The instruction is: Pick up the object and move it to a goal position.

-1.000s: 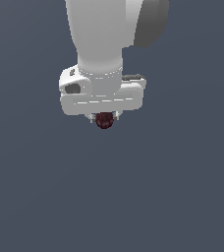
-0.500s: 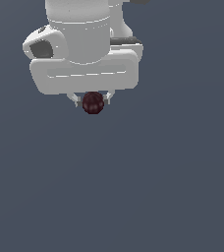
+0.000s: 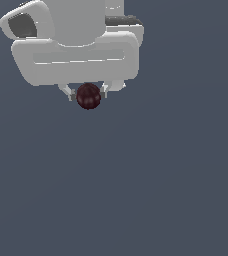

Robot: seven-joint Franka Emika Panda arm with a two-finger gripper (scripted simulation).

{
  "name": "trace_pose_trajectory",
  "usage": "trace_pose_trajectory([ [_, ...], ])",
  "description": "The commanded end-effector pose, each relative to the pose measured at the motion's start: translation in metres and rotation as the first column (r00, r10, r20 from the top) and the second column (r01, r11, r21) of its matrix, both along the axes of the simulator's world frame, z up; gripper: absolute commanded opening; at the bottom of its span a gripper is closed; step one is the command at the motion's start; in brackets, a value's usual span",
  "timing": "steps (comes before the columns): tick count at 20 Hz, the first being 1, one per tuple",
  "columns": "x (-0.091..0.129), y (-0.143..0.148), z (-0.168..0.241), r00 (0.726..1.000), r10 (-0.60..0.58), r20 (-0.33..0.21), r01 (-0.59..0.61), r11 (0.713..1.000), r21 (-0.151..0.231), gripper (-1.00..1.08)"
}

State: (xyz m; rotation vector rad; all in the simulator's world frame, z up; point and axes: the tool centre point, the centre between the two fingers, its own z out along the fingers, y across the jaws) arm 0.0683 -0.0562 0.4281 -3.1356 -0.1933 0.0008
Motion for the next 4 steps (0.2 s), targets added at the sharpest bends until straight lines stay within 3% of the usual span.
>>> trace_pose_trajectory([
  [1,0.0008,-0.0008,0.0033,1.000,0.000,0.001,0.000,1.000,0.000,-1.00],
  [4,0.0011,-0.0011,0.0042,1.000,0.000,0.001,0.000,1.000,0.000,-1.00],
])
